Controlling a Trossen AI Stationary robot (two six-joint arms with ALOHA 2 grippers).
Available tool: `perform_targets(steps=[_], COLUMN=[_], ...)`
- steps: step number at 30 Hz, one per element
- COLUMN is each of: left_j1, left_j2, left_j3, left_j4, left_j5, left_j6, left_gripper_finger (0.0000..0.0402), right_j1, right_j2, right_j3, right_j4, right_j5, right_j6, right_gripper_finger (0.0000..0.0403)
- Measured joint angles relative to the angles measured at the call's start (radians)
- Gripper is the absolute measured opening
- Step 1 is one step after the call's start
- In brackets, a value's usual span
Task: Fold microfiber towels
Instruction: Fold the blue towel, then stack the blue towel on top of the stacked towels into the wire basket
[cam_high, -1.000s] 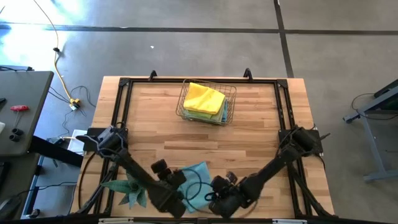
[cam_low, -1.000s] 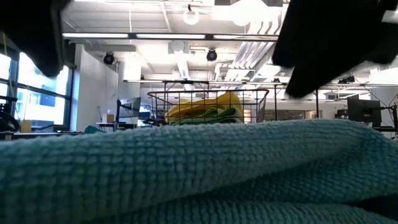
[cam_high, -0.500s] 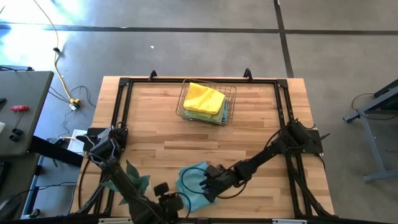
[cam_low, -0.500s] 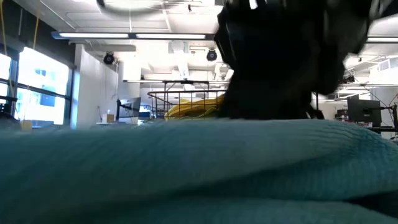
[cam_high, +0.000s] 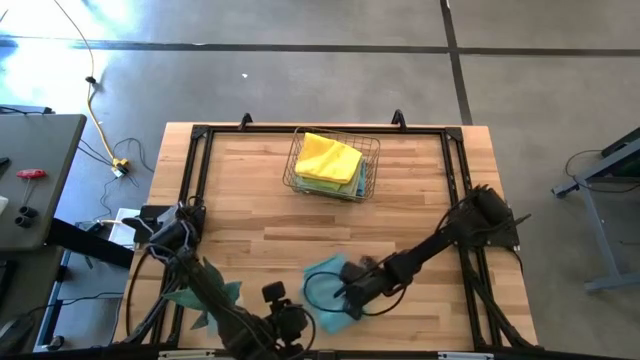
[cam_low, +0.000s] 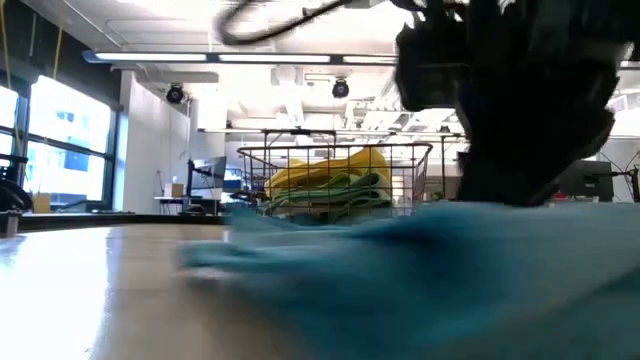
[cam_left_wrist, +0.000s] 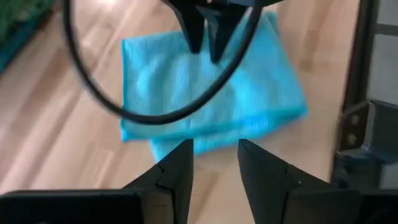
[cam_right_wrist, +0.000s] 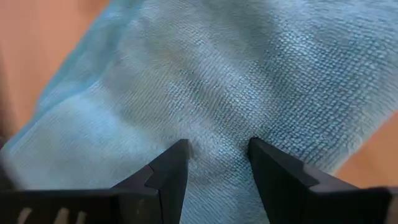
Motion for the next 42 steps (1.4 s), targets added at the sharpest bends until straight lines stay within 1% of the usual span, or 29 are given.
perform_targets(steps=[5,8,11,13,15,17,21,24,26,29,32,34,36,38,40,42], left_j1=[0.022,0.038,0.06,0.08,0.098,0.118,0.158,0.179,0.189,0.2,0.215,0.226,0.237,0.252,0.266,0.281], left_j2=[0.0,0.0,0.0,0.001,0.002,0.002,0.002,0.001,0.002,0.002,0.003,0.003,0.003,0.003,0.003,0.002], left_j3=[0.0,0.0,0.0,0.0,0.0,0.0,0.0,-0.028,-0.071,-0.135,-0.206,-0.23,-0.247,-0.265,-0.272,-0.277], left_j4=[0.001,0.004,0.004,0.004,0.004,0.005,0.032,0.112,0.164,0.21,0.272,0.314,0.369,0.445,0.523,0.58], left_j5=[-0.052,-0.051,0.009,0.056,0.065,0.055,0.055,0.116,0.193,0.304,0.402,0.45,0.487,0.518,0.536,0.545], left_j6=[0.036,-0.013,-0.083,-0.094,-0.093,-0.068,0.056,0.21,0.306,0.389,0.441,0.479,0.515,0.536,0.544,0.545], left_gripper_finger=[0.0117,0.0117,0.0117,0.0117,0.0117,0.0117,0.0117,0.0117,0.0117,0.0117,0.0117,0.0117,0.0117,0.0117,0.0117,0.0117], right_j1=[-0.038,-0.057,-0.062,-0.062,-0.062,-0.062,-0.062,-0.062,-0.06,-0.041,-0.009,0.013,0.032,0.048,0.057,0.062], right_j2=[-0.125,-0.187,-0.256,-0.296,-0.336,-0.374,-0.414,-0.425,-0.429,-0.446,-0.472,-0.493,-0.508,-0.515,-0.516,-0.505], right_j3=[-0.003,-0.003,-0.003,-0.002,-0.002,-0.001,-0.001,0.0,0.0,0.0,0.0,0.0,0.0,0.0,0.0,0.0], right_j4=[-0.285,-0.395,-0.407,-0.409,-0.427,-0.445,-0.458,-0.469,-0.513,-0.584,-0.679,-0.775,-0.872,-0.933,-0.926,-0.892], right_j5=[0.092,0.104,0.109,0.121,0.146,0.17,0.157,0.106,0.053,-0.014,-0.024,0.006,0.067,0.14,0.197,0.226], right_j6=[-0.025,-0.024,-0.03,-0.049,-0.062,-0.061,-0.059,-0.002,0.026,0.056,0.101,0.144,0.211,0.284,0.339,0.364], right_gripper_finger=[0.0167,0.0167,0.0167,0.0167,0.0167,0.0167,0.0167,0.0167,0.0167,0.0167,0.0167,0.0167,0.0167,0.0167,0.0167,0.0167])
